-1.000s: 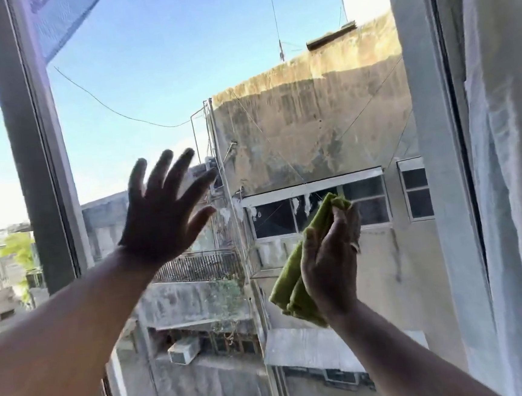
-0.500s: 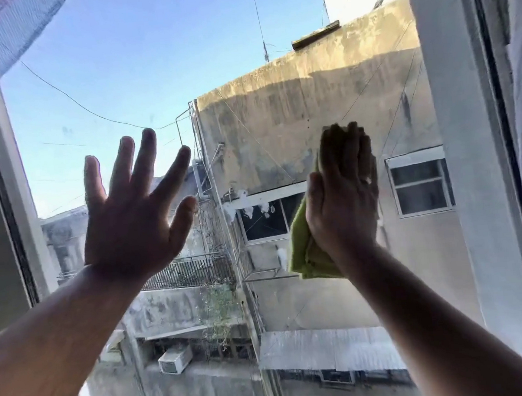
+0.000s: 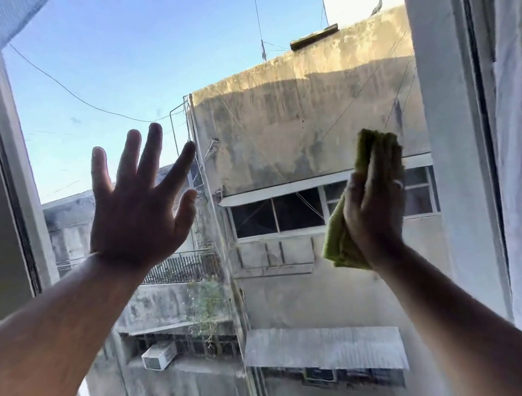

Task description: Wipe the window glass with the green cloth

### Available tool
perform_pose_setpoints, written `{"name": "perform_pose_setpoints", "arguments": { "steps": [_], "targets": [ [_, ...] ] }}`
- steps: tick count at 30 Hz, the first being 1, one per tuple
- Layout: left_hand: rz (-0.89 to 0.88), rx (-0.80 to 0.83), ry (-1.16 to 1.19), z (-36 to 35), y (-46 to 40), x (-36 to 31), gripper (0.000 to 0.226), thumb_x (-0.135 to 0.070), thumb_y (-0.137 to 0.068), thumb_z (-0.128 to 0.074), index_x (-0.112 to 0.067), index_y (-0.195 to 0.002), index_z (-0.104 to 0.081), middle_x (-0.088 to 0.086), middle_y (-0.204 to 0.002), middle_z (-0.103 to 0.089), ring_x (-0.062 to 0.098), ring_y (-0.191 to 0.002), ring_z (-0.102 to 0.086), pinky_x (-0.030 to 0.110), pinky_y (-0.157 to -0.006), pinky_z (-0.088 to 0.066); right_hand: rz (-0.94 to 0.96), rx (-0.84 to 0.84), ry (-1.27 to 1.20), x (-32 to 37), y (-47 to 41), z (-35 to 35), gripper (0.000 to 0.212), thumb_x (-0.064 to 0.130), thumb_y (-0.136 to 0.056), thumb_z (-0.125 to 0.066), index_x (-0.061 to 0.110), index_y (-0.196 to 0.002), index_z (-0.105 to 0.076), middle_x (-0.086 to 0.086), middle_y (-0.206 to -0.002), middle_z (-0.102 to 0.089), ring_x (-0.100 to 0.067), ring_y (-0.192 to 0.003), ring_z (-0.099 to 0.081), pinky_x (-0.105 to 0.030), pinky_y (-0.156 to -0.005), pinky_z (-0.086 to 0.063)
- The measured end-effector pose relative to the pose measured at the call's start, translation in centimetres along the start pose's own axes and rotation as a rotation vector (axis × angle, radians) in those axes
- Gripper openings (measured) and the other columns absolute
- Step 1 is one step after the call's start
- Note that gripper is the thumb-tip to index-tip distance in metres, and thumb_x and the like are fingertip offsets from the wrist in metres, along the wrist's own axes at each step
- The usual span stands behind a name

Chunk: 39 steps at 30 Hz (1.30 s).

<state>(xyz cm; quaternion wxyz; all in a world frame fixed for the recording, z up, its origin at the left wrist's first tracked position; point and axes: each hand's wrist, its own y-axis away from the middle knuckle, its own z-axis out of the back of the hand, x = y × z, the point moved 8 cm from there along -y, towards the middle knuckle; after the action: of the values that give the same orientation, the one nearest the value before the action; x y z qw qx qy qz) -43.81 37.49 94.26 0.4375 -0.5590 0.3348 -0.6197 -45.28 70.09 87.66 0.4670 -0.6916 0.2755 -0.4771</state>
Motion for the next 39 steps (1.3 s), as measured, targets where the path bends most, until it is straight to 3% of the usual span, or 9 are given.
{"name": "perform_pose_setpoints", "arguments": {
  "steps": [6, 8, 14, 20, 26, 29, 31, 36, 39],
  "targets": [
    [0.005, 0.023, -0.005, -0.1, 0.1, 0.1, 0.063, -0.054, -0.102, -0.016, -0.031, -0.16, -0.02, 0.018, -0.169, -0.015, 0.039, -0.155, -0.018, 0.066, -0.121, -0.011, 1.213, 0.463, 0.086, 8.2, 16.5, -3.8, 0.057, 0.019, -0.104, -0.034, 0.023, -0.158, -0.017, 0.002, -0.167, -0.01, -0.019, -0.155, -0.011, -0.041, -0.128, -0.009],
    [0.008, 0.02, 0.003, 0.1, 0.0, 0.0, 0.062, -0.054, -0.102, -0.017, -0.031, -0.16, -0.02, 0.018, -0.169, -0.015, 0.038, -0.155, -0.018, 0.066, -0.121, -0.01, 1.078, 0.417, 0.1, 4.9, 11.7, -2.5, 0.057, 0.015, -0.1, -0.043, 0.018, -0.155, -0.03, -0.004, -0.163, -0.024, -0.023, -0.155, -0.015, -0.045, -0.125, -0.02],
    [0.007, 0.031, -0.02, 0.1, 0.1, -0.1, 0.062, -0.051, -0.102, -0.02, -0.03, -0.16, -0.021, 0.018, -0.169, -0.014, 0.039, -0.155, -0.019, 0.066, -0.122, -0.01, 0.015, 0.055, 0.07, -0.8, 1.6, 0.5, 0.063, 0.026, -0.099, -0.037, 0.003, -0.156, -0.022, -0.019, -0.165, -0.016, -0.035, -0.154, -0.01, -0.055, -0.123, -0.022],
    [-0.024, 0.046, -0.009, 0.8, 0.1, -0.3, 0.066, -0.053, -0.101, -0.024, -0.022, -0.16, -0.026, 0.021, -0.168, -0.015, 0.042, -0.154, -0.02, 0.066, -0.121, -0.014, 0.968, 0.34, 0.056, 10.1, 8.9, -3.3, 0.064, 0.027, -0.096, -0.055, 0.018, -0.154, -0.028, -0.007, -0.161, -0.032, -0.028, -0.152, -0.024, -0.047, -0.122, -0.029],
    [-0.146, -0.016, -0.06, 1.4, -0.9, 1.9, 0.072, -0.058, -0.101, -0.027, -0.015, -0.158, -0.03, 0.021, -0.167, -0.02, 0.043, -0.152, -0.024, 0.058, -0.124, -0.012, 0.16, 0.005, -0.022, 2.5, -0.7, 0.7, 0.052, 0.011, -0.097, -0.052, -0.002, -0.146, -0.043, -0.028, -0.154, -0.034, -0.045, -0.146, -0.027, -0.058, -0.117, -0.031],
    [-0.101, -0.044, -0.063, 0.6, -0.8, 2.0, 0.069, -0.056, -0.101, -0.029, -0.021, -0.16, -0.026, 0.02, -0.168, -0.019, 0.043, -0.153, -0.023, 0.058, -0.123, -0.017, 0.056, -0.075, -0.008, 2.8, -2.2, 0.0, 0.048, 0.01, -0.095, -0.055, -0.001, -0.142, -0.051, -0.029, -0.145, -0.049, -0.048, -0.139, -0.04, -0.052, -0.115, -0.035],
    [-0.119, -0.045, -0.052, 0.5, -1.0, 2.1, 0.069, -0.057, -0.101, -0.028, -0.023, -0.16, -0.024, 0.019, -0.168, -0.018, 0.042, -0.153, -0.023, 0.058, -0.123, -0.018, 0.169, -0.091, -0.063, 6.1, -1.3, -0.9, 0.049, 0.012, -0.094, -0.057, 0.007, -0.142, -0.052, -0.02, -0.144, -0.053, -0.039, -0.138, -0.043, -0.047, -0.113, -0.039],
    [-0.107, -0.015, -0.025, 0.6, -0.9, 2.3, 0.068, -0.058, -0.101, -0.025, -0.024, -0.16, -0.027, 0.018, -0.169, -0.018, 0.041, -0.154, -0.021, 0.059, -0.123, -0.018, 1.073, 0.338, -0.137, 15.4, 11.0, -4.7, 0.061, 0.018, -0.087, -0.068, 0.032, -0.143, -0.049, 0.009, -0.138, -0.054, -0.018, -0.13, -0.048, -0.04, -0.108, -0.046],
    [-0.106, -0.008, -0.009, 0.7, -0.8, 2.3, 0.068, -0.059, -0.101, -0.024, -0.023, -0.16, -0.026, 0.019, -0.168, -0.018, 0.041, -0.154, -0.02, 0.059, -0.123, -0.017, 1.025, 0.22, -0.148, 12.6, 4.8, -2.9, 0.047, 0.013, -0.089, -0.065, 0.021, -0.135, -0.059, 0.003, -0.131, -0.057, -0.02, -0.119, -0.056, -0.034, -0.106, -0.046]
  ]
}}
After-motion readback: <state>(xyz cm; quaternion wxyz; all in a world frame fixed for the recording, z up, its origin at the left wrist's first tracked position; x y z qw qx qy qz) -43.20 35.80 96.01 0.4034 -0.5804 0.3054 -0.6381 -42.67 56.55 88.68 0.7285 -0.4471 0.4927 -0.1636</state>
